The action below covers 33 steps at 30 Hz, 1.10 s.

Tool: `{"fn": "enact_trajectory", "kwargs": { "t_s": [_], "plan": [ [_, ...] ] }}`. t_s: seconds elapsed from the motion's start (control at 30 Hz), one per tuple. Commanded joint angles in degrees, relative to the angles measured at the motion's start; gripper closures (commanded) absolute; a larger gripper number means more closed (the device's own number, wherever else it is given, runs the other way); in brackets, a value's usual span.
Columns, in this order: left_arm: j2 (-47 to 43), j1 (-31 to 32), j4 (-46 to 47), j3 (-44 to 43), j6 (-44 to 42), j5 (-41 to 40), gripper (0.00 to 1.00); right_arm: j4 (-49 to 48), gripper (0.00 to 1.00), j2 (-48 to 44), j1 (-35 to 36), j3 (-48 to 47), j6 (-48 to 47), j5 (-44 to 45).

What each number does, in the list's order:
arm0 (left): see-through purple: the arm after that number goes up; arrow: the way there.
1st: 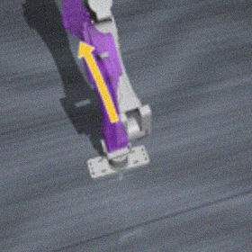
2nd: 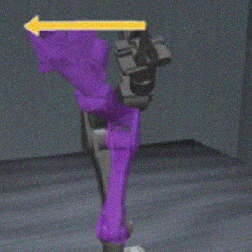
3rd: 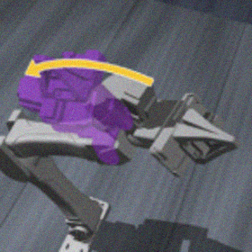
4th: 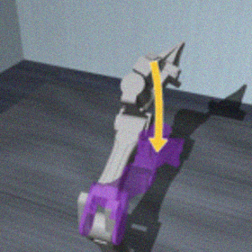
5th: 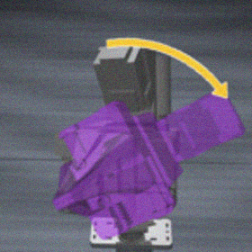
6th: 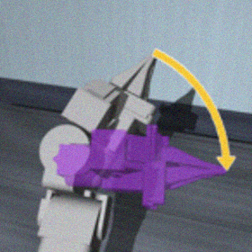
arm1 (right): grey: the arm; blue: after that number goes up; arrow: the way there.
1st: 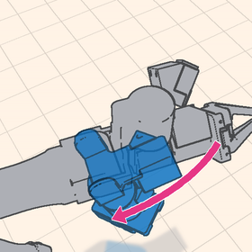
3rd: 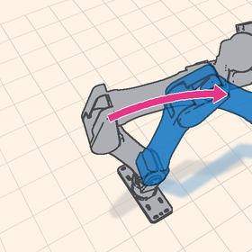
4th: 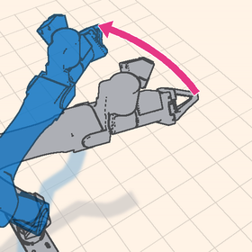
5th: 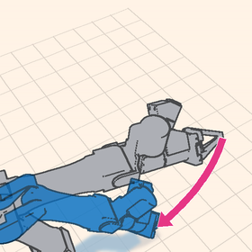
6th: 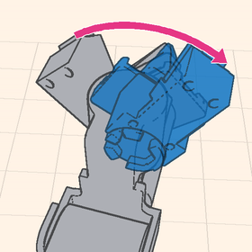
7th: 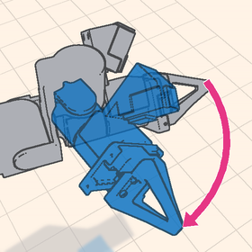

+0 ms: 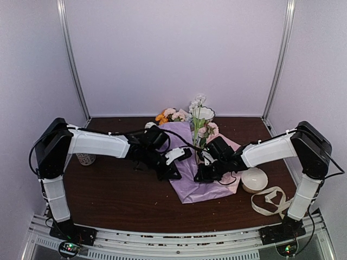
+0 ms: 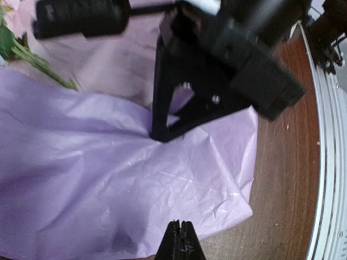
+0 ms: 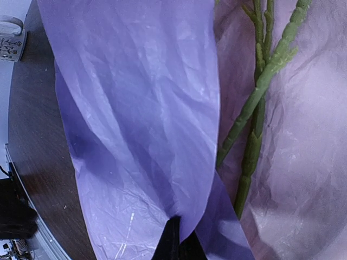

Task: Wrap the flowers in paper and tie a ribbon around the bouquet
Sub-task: Press the fold line on the 2/3-folded wrapping paper.

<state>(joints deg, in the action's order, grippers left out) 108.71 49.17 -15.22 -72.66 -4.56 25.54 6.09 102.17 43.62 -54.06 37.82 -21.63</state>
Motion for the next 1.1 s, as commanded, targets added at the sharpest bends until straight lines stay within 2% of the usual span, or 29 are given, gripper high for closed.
{"fn": "enact_trajectory", "kwargs": {
  "t_s": [0.0, 0.17, 0.37, 0.8, 0.93, 1.07],
  "plan": [
    [5.9, -1.9, -11.0, -3.6, -9.1, -3.4, 0.99, -1.4, 1.00, 0.8, -0.3, -0.4, 0.4, 0.0],
    [11.9, -2.2, -15.0, -8.7, -9.1, -6.9, 1.00, -3.4, 1.00, 0.4, -0.3, 0.7, 1.3, -0.5],
    [10.9, -5.1, -11.5, -6.2, -3.7, -6.6, 1.00, -3.0, 1.00, 0.4, -0.2, 0.9, 1.0, -1.0],
    [12.1, -20.4, -0.6, -7.8, 12.8, -10.9, 0.99, -2.2, 1.00, 1.1, -0.2, 0.6, 0.3, -1.6],
    [11.5, -22.7, -0.1, -7.9, 13.3, -10.5, 0.99, -2.2, 1.00, 1.3, -0.3, 0.4, 0.2, -1.7],
    [5.9, -18.8, 3.9, -4.0, 5.9, -4.8, 0.99, -2.2, 1.00, 1.6, -0.3, 0.3, 0.2, -1.8]
  ]
}}
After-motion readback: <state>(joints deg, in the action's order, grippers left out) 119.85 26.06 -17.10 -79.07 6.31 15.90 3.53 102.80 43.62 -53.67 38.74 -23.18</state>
